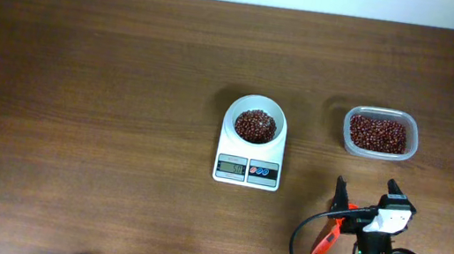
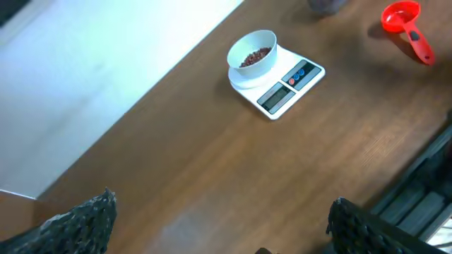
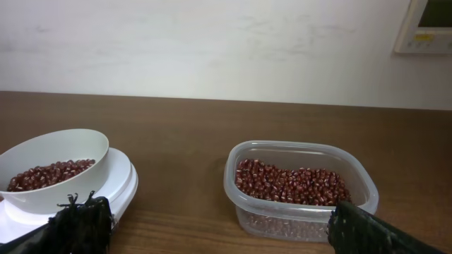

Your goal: Scoop and weigh 50g on scale

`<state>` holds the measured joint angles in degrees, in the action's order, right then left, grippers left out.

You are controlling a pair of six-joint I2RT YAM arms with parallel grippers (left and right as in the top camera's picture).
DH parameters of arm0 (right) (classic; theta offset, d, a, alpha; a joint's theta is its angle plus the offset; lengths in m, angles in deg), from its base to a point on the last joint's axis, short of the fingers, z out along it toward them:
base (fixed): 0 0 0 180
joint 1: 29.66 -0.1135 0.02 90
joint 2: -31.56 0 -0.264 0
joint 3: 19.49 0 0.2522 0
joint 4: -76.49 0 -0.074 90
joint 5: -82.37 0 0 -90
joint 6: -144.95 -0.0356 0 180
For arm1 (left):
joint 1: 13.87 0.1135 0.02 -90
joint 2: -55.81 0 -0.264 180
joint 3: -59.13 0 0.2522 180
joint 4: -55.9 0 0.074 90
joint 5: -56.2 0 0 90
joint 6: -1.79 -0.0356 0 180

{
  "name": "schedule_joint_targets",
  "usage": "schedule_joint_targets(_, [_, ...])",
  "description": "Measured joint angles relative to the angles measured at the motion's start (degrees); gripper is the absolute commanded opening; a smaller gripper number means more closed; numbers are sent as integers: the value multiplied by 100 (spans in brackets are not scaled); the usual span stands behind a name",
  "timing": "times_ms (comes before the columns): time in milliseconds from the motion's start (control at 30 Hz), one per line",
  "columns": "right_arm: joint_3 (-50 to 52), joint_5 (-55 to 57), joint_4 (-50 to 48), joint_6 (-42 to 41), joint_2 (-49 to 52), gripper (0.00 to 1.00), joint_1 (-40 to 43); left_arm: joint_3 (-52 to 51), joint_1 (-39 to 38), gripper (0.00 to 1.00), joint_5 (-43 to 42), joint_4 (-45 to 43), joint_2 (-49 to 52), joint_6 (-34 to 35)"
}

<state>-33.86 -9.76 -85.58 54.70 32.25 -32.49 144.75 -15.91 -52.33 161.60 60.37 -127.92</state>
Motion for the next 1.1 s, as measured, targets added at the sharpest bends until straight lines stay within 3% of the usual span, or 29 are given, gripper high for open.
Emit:
schedule_joint_targets(200, [0, 0, 0, 0, 0, 99, 0, -20, 0, 99, -13, -42, -367, 0])
schedule_joint_targets(300, [0, 0, 0, 0, -2, 99, 0, -337, 0, 99, -256, -979, -402, -2])
schedule_joint_targets(400, [0, 17, 4, -2, -2, 99, 0, -1222, 0, 99, -378, -2306, -417, 63])
schedule_joint_targets(433, [0, 22, 2, 0, 0, 99, 0, -1657, 0, 99, -306, -3130, -407, 378])
schedule_joint_targets(533, [0, 22, 0, 0, 2, 99, 0, -3047, 0, 99, 426, -4811, -398, 2238])
schedule_joint_targets(600, [0, 22, 4, 2, 0, 99, 0, -3877, 0, 99, 730, -5626, -393, 2857])
schedule_joint_targets(800, [0, 22, 2, 2, 0, 99, 0, -6043, 0, 99, 855, -8043, -393, 3191])
schedule_joint_targets(1100, [0, 22, 2, 0, 0, 99, 0, -7077, 0, 99, 896, -8826, -393, 3206])
